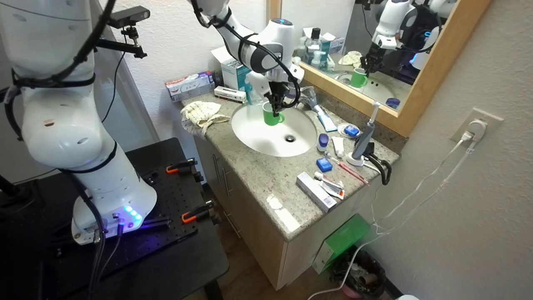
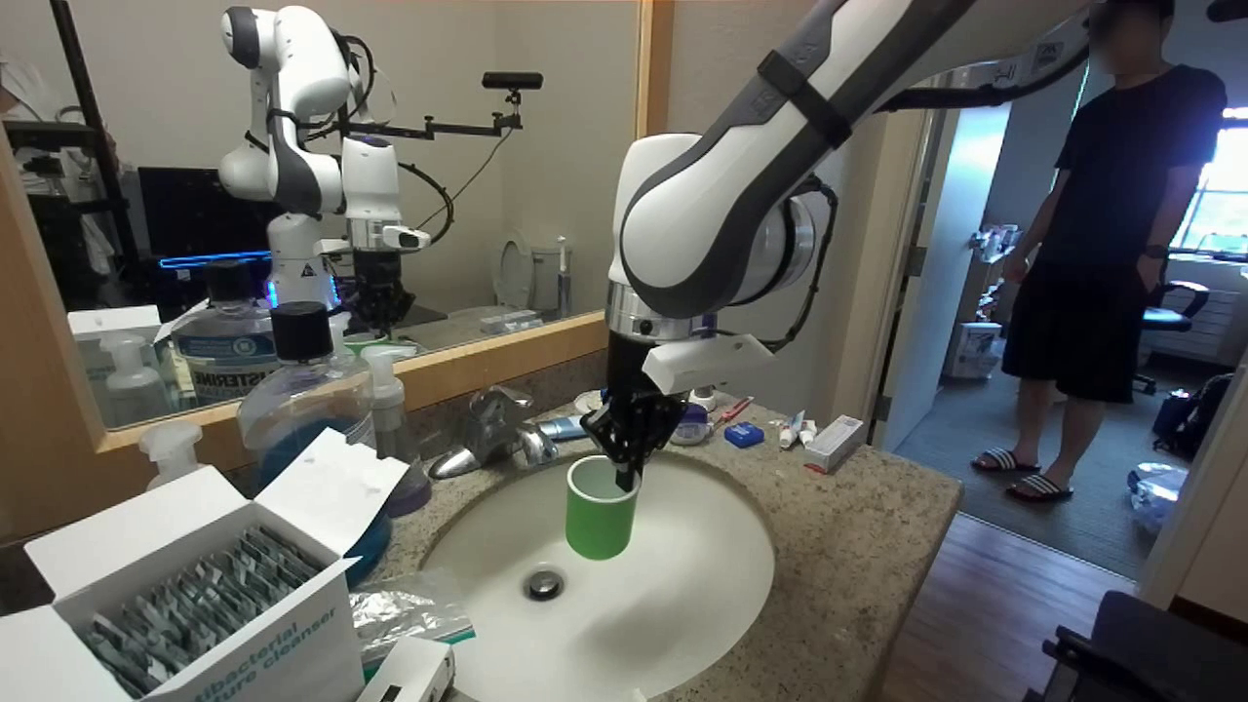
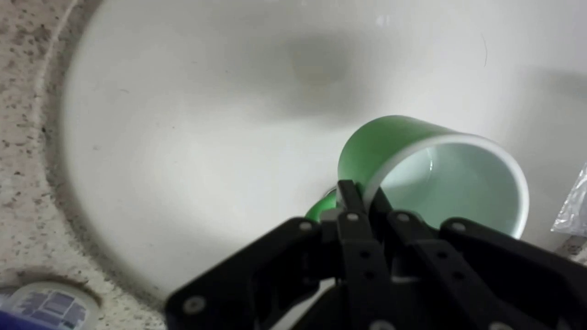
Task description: Put the mug in the sink, put some water in it, and then close the tap
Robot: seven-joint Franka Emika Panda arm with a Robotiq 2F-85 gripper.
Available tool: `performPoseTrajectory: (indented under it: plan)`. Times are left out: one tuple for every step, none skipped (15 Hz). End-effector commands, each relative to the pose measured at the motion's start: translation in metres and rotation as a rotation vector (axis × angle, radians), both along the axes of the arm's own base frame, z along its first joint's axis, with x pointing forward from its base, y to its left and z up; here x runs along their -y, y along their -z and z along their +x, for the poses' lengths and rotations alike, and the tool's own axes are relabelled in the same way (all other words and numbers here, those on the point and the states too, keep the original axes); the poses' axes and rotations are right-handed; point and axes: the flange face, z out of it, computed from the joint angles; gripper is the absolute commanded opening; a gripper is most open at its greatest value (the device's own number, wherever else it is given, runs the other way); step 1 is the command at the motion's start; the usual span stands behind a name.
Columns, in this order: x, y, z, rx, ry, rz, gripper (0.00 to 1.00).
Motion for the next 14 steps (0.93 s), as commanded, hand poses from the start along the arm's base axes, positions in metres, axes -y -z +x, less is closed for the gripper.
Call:
performPoseTrajectory:
  plan:
    - [-0.003, 0.004, 0.017, -0.024, 0.020, -0.021, 0.02]
    - [-0.002, 0.007, 0.021, -0.026, 0.026, -0.027, 0.02]
    - [-0.001, 0.010, 0.025, -0.027, 0.029, -0.031, 0.02]
    - [0.001, 0.016, 0.030, -0.032, 0.032, -0.034, 0.02]
    - [0.002, 0.020, 0.034, -0.037, 0.032, -0.036, 0.02]
    - [0.003, 0.026, 0.038, -0.045, 0.034, -0.036, 0.02]
    - [0.004, 0.031, 0.042, -0.054, 0.036, -0.036, 0.02]
    - [0.005, 0.036, 0.046, -0.061, 0.038, -0.037, 0.02]
    - [0.004, 0.039, 0.049, -0.066, 0.036, -0.037, 0.02]
    - [0.003, 0.042, 0.052, -0.068, 0.034, -0.037, 0.02]
    - [0.002, 0.044, 0.056, -0.067, 0.032, -0.037, 0.02]
    - [0.000, 0.046, 0.059, -0.066, 0.029, -0.036, 0.02]
    - [-0.001, 0.047, 0.062, -0.064, 0.028, -0.034, 0.02]
    - [-0.003, 0.048, 0.064, -0.062, 0.027, -0.033, 0.02]
